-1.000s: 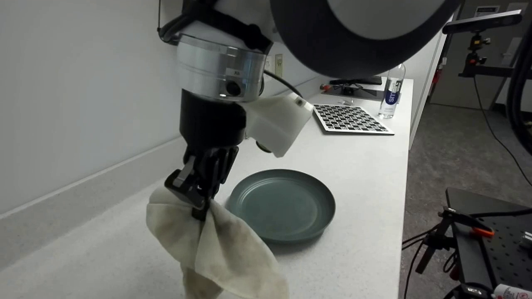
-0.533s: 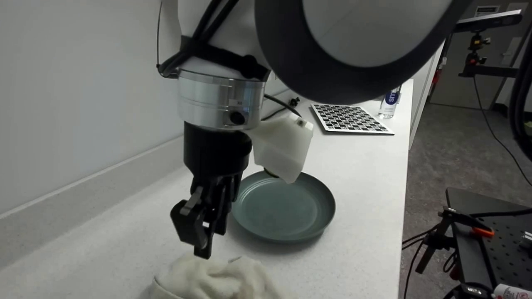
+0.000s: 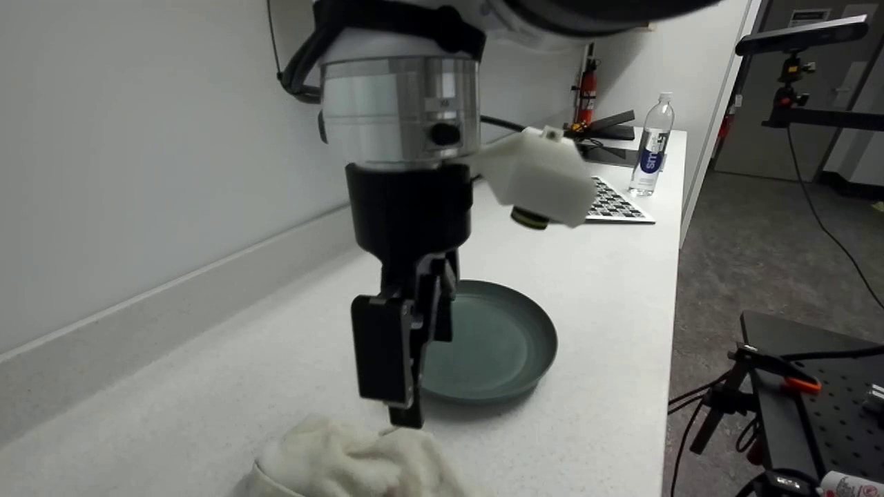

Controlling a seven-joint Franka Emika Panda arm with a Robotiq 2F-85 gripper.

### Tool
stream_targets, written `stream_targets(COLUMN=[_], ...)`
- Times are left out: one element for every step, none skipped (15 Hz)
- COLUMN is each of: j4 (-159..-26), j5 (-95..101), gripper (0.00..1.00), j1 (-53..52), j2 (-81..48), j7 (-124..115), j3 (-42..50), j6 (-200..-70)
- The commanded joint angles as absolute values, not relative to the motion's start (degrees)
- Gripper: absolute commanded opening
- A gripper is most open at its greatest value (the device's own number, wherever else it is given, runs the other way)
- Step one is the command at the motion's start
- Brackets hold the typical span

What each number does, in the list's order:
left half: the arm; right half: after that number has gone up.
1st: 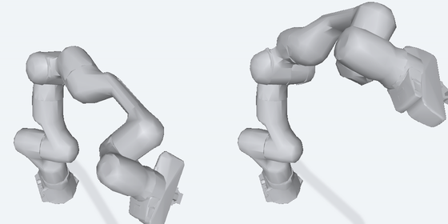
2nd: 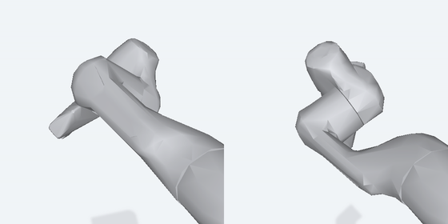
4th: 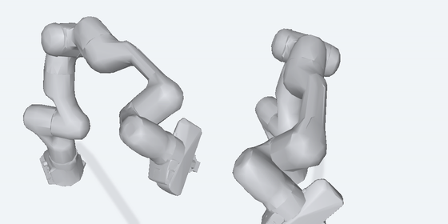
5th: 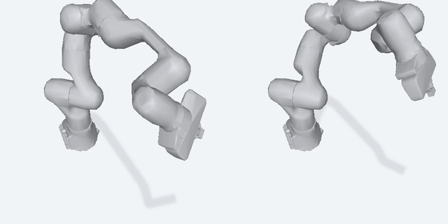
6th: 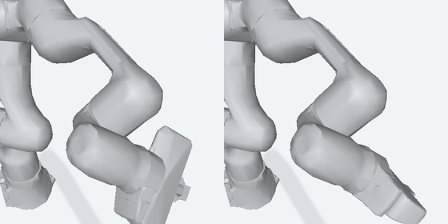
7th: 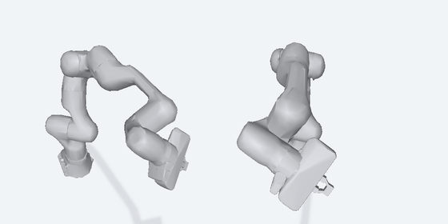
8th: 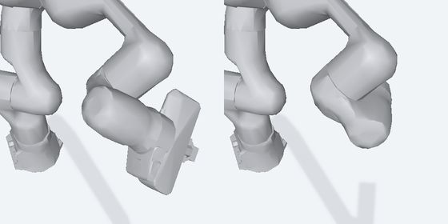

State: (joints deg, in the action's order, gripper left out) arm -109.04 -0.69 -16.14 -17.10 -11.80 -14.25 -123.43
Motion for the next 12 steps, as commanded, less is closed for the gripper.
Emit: stream_targets(j4=[-113.69,-114.86,-115.74,-116.84,-117.76,-118.77,-119.63,-120.24,-120.87,-121.47,-122.01,-122.44], j5=[1.68,3.06,4.61,6.61,8.45,10.33,11.69,13.32,14.65,15.8,16.82,17.75], gripper=[1.0,1.0,1.0,1.0,1.0,1.0,1.0,1.0,1.0,1.0,1.0,1.0], j1=[-17.47,-17.79,-18.05,-18.34,-18.52,-18.68,-18.71,-18.67,-18.59,-18.43,-18.27,-18.14], j2=[-8.91,-6.9,-5.29,-3.54,-2.01,-0.43,0.89,1.82,2.79,3.59,4.32,4.87], j7=[-13.69,-14.62,-15.55,-16.86,-17.97,-19.36,-20.55,-21.94,-23.3,-24.64,-25.85,-26.98], j3=[-13.79,-13.88,-14.02,-14.19,-14.44,-14.78,-15.19,-15.52,-15.93,-16.35,-16.74,-17.09], j6=[-117.32,-116.44,-115.79,-115.34,-115.14,-115.08,-115.01,-115.35,-115.45,-115.77,-115.98,-116.17])
